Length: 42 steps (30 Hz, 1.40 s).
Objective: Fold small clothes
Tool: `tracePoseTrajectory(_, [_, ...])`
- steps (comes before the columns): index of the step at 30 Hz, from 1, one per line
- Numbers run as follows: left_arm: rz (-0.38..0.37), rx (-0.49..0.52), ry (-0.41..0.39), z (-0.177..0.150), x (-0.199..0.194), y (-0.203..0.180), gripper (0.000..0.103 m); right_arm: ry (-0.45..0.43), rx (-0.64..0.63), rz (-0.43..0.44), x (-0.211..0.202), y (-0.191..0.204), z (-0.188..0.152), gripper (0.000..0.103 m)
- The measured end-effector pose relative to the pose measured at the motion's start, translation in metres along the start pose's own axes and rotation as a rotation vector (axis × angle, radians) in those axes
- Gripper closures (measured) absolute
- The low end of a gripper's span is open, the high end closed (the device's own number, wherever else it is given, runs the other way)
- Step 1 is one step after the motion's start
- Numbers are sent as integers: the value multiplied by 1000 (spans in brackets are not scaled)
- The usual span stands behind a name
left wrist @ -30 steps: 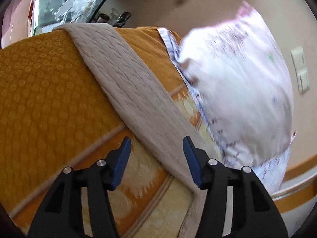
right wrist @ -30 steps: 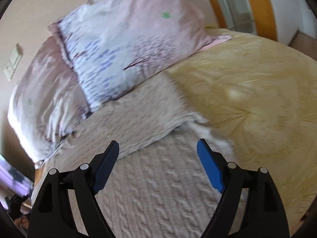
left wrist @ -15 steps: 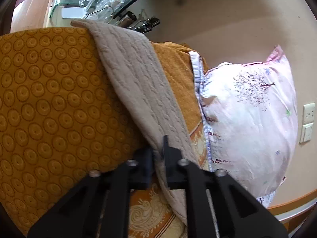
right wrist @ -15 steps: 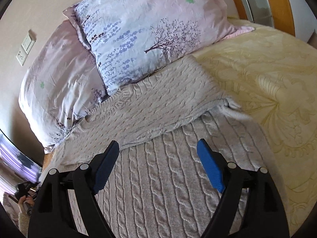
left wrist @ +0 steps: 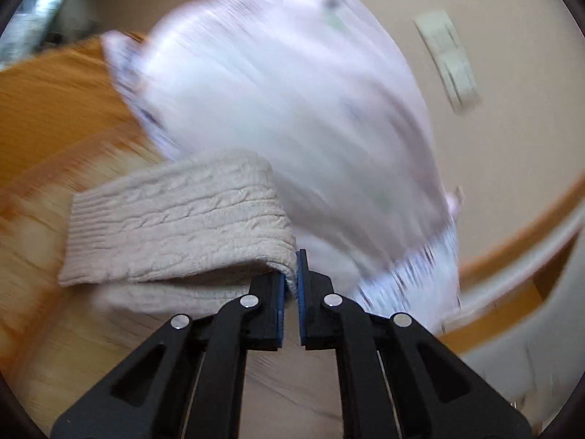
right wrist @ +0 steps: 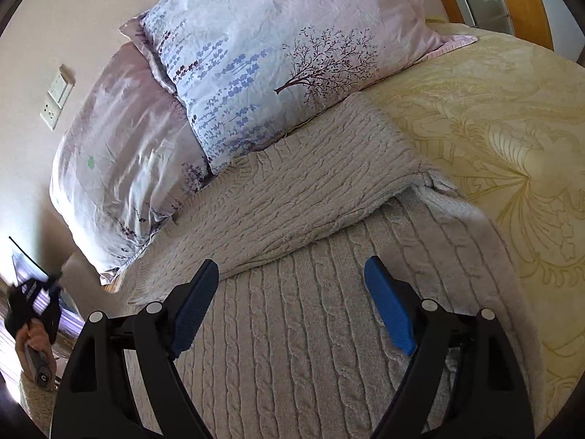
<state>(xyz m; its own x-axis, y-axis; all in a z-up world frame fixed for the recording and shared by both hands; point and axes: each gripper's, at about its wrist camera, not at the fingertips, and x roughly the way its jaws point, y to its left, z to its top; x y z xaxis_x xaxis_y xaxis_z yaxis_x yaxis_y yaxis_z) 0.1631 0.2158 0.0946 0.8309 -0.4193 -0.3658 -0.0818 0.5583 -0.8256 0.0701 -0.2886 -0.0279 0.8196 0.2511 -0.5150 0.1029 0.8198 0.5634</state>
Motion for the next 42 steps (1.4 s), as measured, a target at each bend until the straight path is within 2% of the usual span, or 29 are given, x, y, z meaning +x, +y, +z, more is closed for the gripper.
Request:
tracePoseTrajectory(3, [-19, 82, 116, -43, 55, -32, 98, -1, -3, 2, 0, 0, -1, 19])
tracePoseTrajectory(6, [0, 125, 246, -91, 105, -41, 97, 16, -8, -4, 1, 1, -1, 19])
tracePoseTrajectory(8, [24, 148, 366, -123, 131, -39, 95, 41, -27, -16, 3, 3, 1, 19])
tracePoseTrajectory(10, [39, 148, 443, -140, 137, -34, 77, 66, -75, -26, 0, 11, 5, 19])
tracePoseTrajectory(11, [26, 140, 461, -142, 133, -30, 74, 72, -113, -17, -3, 18, 10, 19])
tracePoseTrajectory(13, [-4, 133, 465, -137, 117, -22, 66, 73, -197, 2, -9, 36, 18, 19])
tracePoseTrajectory(15, [-7, 147, 414, -122, 90, -12, 66, 68, -338, 40, -13, 66, 24, 19])
tracePoseTrajectory(19, [82, 171, 281, -90, 48, 10, 66, 84, -660, 160, -4, 139, 13, 22])
tracePoseTrajectory(22, [172, 158, 233, -66, 40, 26, 70, 122, -858, 264, 19, 194, -8, 37])
tracePoseTrajectory(23, [188, 147, 237, -63, 38, 34, 71, 135, -918, 284, 30, 211, -18, 45])
tracePoseTrajectory(25, [212, 145, 249, -61, 38, 45, 76, 183, -1007, 308, 58, 238, -37, 54])
tracePoseTrajectory(26, [225, 146, 261, -62, 41, 50, 77, 202, -1027, 310, 68, 246, -44, 59])
tracePoseTrajectory(30, [241, 138, 275, -58, 40, 62, 85, 301, -1100, 287, 118, 270, -74, 60])
tracePoseTrajectory(34, [220, 130, 281, -59, 38, 67, 86, 317, -1154, 210, 143, 276, -92, 60])
tracePoseTrajectory(35, [219, 133, 281, -59, 38, 67, 86, 308, -1154, 204, 145, 276, -93, 67])
tracePoseTrajectory(36, [217, 135, 281, -59, 37, 68, 86, 299, -1136, 201, 147, 275, -91, 72])
tracePoseTrajectory(37, [216, 137, 281, -59, 37, 68, 85, 303, -1107, 213, 148, 273, -88, 81])
tracePoseTrajectory(38, [215, 139, 281, -60, 36, 68, 85, 299, -1069, 223, 147, 271, -83, 97])
tracePoseTrajectory(42, [215, 138, 279, -60, 37, 67, 85, 219, -839, 228, 127, 247, -43, 97])
